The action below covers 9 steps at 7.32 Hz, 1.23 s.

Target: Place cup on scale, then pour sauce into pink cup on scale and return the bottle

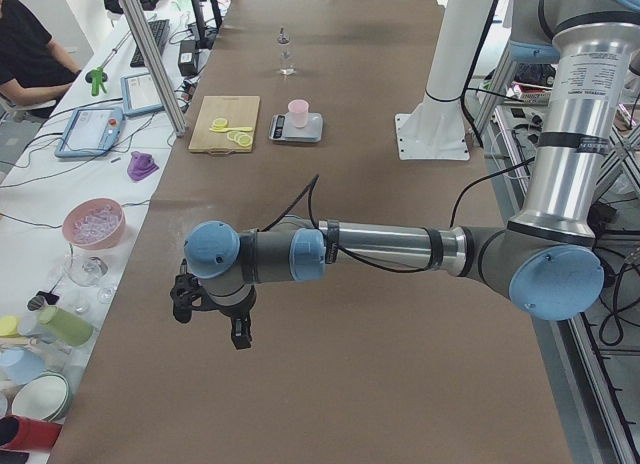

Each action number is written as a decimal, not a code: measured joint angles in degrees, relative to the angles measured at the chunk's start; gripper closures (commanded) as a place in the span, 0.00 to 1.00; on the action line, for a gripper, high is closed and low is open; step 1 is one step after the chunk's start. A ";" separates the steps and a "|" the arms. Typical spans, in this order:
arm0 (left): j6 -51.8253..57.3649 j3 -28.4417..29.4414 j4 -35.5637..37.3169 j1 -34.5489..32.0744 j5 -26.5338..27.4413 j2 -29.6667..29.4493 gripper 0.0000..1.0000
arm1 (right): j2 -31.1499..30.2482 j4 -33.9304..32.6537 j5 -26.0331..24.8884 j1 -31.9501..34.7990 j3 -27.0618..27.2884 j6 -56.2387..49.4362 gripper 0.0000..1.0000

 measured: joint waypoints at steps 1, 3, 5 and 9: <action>0.07 -1.07 -0.21 0.51 1.14 0.43 0.02 | -1.32 0.21 -0.17 0.04 0.46 -0.03 0.00; 0.16 -1.69 -0.32 2.04 2.13 1.05 0.02 | -3.36 0.27 -0.83 0.27 2.04 -0.07 0.00; 0.27 -1.57 -0.34 2.59 3.94 1.37 0.02 | -3.73 -0.17 -1.49 1.37 3.82 -0.15 0.00; 0.25 -1.32 -0.34 2.68 6.06 1.56 0.02 | -4.31 -5.44 -3.18 1.90 9.58 -0.33 0.00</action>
